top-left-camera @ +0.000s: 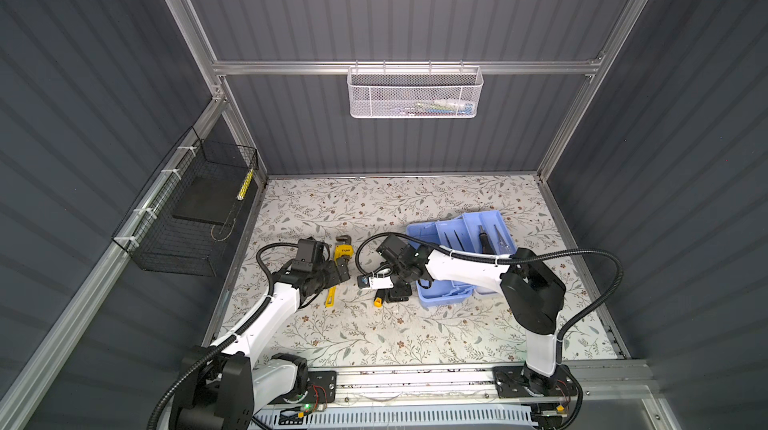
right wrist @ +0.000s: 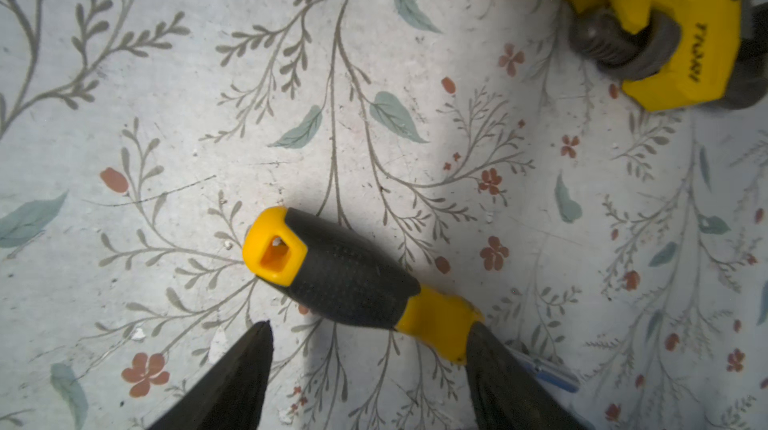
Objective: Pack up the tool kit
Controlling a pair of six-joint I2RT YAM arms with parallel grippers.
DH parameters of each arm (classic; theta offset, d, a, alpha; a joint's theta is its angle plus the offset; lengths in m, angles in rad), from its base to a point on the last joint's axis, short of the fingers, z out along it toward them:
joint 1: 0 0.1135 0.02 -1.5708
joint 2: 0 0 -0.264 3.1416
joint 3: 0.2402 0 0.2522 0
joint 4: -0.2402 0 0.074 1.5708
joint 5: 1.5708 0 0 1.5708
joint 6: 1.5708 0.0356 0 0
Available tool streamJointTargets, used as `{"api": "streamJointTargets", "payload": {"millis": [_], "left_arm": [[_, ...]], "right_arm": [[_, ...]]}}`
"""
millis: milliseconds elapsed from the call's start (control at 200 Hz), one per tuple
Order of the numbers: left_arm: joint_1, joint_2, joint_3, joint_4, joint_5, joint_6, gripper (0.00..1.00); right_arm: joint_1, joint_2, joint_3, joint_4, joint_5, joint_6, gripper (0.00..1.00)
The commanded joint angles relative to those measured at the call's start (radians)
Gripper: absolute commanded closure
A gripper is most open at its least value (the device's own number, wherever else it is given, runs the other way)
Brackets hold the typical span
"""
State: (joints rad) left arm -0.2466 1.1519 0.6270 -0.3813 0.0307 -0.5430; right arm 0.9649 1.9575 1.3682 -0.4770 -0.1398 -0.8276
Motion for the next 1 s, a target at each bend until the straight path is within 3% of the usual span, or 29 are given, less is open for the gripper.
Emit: {"api": "streamJointTargets", "payload": {"millis": [0,205,415,720,995], "left_arm": [[0.010,-0.003,-0.013,-0.013,0.037,0.013,0.00],[0.012,-0.013,-0.017,-0.016,0.035,0.014,0.00],[0.020,-0.015,-0.019,-0.013,0.037,0.014,0.00],[0.026,-0.033,-0.024,-0.011,0.041,0.010,0.00],[0.029,-0.057,-0.033,-0.020,0.030,0.005,0.00]], "right_arm": [[0.018,0.038,0.046,-0.020,0.034,-0.067,0.24],[0.035,0.097,0.081,-0.011,0.061,-0.093,0.27],[0.035,0.132,0.081,0.009,0.110,-0.106,0.43],[0.044,0.164,0.091,0.081,0.147,-0.117,0.58],[0.056,0.187,0.143,0.158,0.122,-0.088,0.72]]}}
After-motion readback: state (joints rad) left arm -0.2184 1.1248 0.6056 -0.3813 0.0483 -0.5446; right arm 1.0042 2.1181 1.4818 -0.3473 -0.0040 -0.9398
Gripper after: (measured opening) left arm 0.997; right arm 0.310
